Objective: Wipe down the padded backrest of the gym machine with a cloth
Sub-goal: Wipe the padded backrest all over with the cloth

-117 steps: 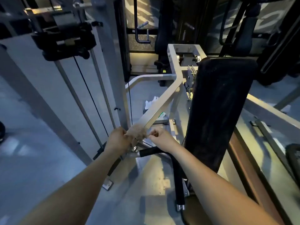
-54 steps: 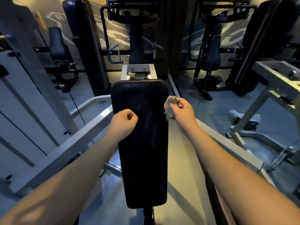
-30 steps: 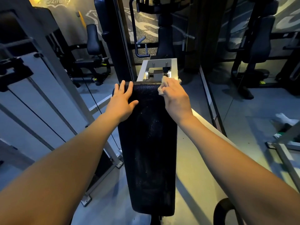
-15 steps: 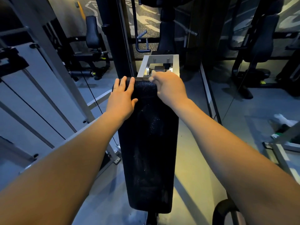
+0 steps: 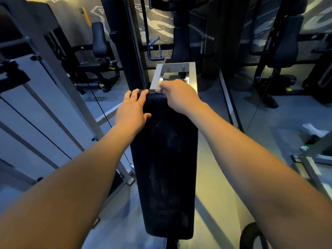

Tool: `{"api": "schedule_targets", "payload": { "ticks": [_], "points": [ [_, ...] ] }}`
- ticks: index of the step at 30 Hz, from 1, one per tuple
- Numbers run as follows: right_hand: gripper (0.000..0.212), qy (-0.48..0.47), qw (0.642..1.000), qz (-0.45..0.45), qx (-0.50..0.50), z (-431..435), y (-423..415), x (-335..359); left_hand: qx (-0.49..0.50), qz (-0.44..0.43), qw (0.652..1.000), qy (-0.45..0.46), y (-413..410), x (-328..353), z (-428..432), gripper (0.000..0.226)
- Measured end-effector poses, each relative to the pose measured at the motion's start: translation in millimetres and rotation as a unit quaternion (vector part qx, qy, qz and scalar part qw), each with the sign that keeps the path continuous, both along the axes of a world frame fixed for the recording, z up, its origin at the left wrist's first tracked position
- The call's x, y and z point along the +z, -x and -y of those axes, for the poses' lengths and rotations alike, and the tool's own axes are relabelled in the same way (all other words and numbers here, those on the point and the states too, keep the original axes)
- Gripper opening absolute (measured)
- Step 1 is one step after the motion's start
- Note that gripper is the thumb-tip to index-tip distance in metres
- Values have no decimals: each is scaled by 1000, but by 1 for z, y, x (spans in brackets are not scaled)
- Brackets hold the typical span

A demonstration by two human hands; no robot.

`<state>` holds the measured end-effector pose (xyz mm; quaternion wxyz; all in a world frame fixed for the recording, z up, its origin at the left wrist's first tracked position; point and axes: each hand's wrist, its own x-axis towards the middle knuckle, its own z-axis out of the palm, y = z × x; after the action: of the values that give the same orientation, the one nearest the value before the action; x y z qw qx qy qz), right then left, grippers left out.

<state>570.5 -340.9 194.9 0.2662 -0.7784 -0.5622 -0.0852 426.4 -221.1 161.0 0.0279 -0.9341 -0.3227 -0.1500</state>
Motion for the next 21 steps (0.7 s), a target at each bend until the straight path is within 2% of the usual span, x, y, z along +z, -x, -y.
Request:
{"api": "schedule_targets", "payload": {
  "ticks": [2,6,10,13,16,21],
  "points": [
    [19,24,1000,6,-20,16,-20,1,-1,-2,1000,-5,0,0,0,88],
    [25,-14,994,-18,-104,34,-48,-9,3,2,1000,0,0,-3,2,87],
    [25,-7,999,-10,-51,12,-17,-10,3,-1,1000,-7,1,-3,3,86],
    [19,-18,999,-35,-5,23,-27,-10,8,-9,1000,-15,0,-2,5,86],
    [20,-82,990,-101,-45,51,-47,-20,20,-21,999,-12,-3,0,7,86],
    [23,-209,943,-203,-163,66,-19,-72,18,-14,1000,-15,-1,-5,5,86]
  ]
}}
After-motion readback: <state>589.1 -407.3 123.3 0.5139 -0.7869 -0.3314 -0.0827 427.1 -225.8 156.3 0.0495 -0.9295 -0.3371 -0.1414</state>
